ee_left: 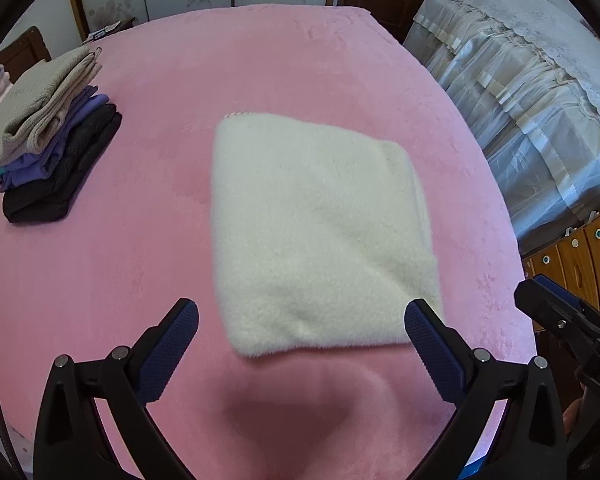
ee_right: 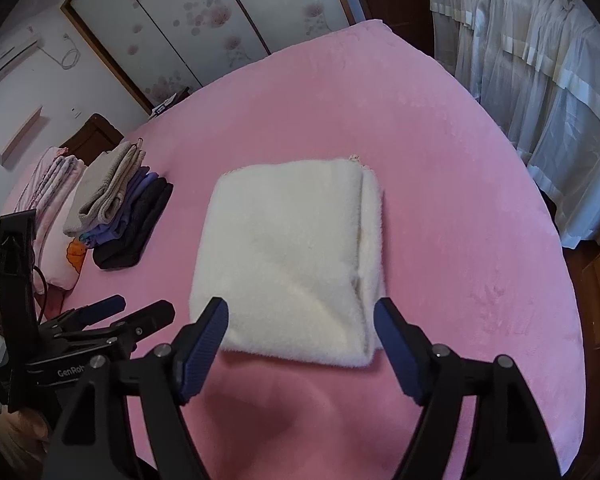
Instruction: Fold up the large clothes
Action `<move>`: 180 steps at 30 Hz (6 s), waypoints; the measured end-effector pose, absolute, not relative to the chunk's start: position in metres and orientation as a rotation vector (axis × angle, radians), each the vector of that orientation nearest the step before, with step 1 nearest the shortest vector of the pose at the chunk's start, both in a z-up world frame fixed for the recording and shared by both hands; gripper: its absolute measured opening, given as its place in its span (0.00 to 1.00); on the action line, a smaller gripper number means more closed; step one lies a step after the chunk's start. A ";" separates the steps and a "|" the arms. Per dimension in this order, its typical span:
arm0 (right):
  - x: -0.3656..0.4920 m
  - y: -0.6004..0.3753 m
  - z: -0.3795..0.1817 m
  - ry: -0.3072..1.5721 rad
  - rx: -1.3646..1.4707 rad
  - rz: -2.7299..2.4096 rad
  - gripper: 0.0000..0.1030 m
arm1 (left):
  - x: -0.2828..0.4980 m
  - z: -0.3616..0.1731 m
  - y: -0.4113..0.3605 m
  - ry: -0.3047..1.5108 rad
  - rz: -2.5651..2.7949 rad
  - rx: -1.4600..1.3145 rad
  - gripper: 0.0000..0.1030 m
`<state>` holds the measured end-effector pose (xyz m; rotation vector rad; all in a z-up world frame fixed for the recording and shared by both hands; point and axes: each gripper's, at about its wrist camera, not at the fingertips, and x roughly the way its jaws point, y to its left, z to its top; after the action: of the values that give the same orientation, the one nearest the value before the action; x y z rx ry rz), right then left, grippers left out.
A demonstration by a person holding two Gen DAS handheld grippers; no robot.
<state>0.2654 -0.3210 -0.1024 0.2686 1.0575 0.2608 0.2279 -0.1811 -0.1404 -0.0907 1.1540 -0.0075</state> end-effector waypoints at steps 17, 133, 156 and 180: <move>0.343 -0.317 -0.187 1.141 0.253 0.250 0.82 | 0.301 -0.217 -0.133 1.222 -0.010 -0.053 0.99; 0.555 0.249 -0.108 1.044 0.476 0.699 0.40 | 0.465 -0.051 0.564 1.066 -0.171 -0.202 0.78; 0.563 0.270 -0.109 1.092 0.290 0.585 0.62 | 0.457 -0.057 0.540 1.008 -0.044 -0.078 0.99; 0.516 0.272 -0.030 0.841 0.052 0.496 0.66 | 0.407 -0.006 0.498 0.911 0.102 0.061 0.99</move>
<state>0.5156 0.2716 -0.0299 0.0516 0.8407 0.4958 0.4065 0.4981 -0.0059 0.0608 0.9109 0.1016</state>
